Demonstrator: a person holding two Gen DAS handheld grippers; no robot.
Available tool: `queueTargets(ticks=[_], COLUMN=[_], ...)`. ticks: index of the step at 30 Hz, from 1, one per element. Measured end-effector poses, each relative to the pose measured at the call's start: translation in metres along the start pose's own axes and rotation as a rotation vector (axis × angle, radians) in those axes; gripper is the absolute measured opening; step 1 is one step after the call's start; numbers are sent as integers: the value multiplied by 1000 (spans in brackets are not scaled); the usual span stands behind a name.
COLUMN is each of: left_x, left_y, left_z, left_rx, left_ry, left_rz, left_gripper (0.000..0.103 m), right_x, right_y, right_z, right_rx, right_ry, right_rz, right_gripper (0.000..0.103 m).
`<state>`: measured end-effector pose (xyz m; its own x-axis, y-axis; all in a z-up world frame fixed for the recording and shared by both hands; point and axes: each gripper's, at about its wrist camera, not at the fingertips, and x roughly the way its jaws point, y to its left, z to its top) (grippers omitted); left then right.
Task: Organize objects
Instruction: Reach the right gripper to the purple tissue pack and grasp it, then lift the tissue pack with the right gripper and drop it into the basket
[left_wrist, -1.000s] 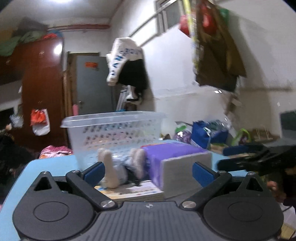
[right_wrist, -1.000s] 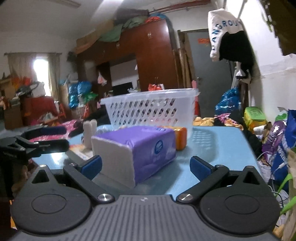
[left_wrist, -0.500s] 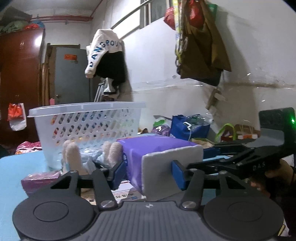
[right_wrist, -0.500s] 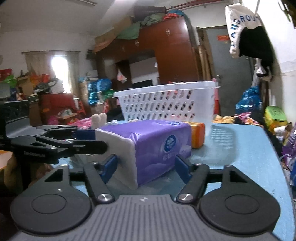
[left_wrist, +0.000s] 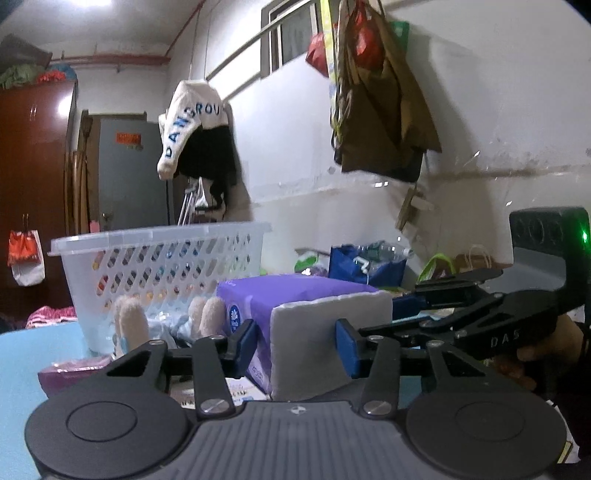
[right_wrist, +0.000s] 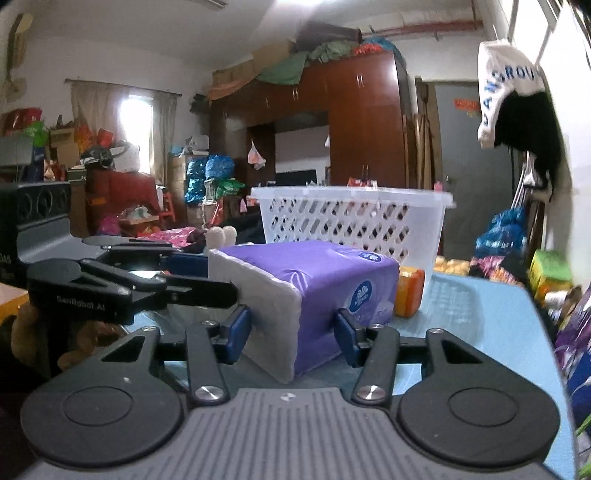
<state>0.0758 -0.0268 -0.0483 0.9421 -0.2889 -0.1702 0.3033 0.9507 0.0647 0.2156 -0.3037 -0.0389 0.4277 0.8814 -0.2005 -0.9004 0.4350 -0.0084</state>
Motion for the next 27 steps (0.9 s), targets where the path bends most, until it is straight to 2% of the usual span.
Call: queueTargets(ticks=[10,16,21,27], left_x=[-22,-21,6,53], left_y=[-2,8,36,76], left_z=[25,72,116,148], left_rx=[37,87,95,84], left_ry=[-100,-159,-142,-86], left_rz=[7,43,80,115], left_gripper=[45,45,45,45], right_x=[-9,4,45,98], right_y=[9,2,-18,-50], right_z=[36,82,122,141], right_rx=[-71,-115,-129,-109], right_ry=[-77,-123,-102,-46], right_rz=[-8,1,-11,-12], right_gripper=[51,50,50,50])
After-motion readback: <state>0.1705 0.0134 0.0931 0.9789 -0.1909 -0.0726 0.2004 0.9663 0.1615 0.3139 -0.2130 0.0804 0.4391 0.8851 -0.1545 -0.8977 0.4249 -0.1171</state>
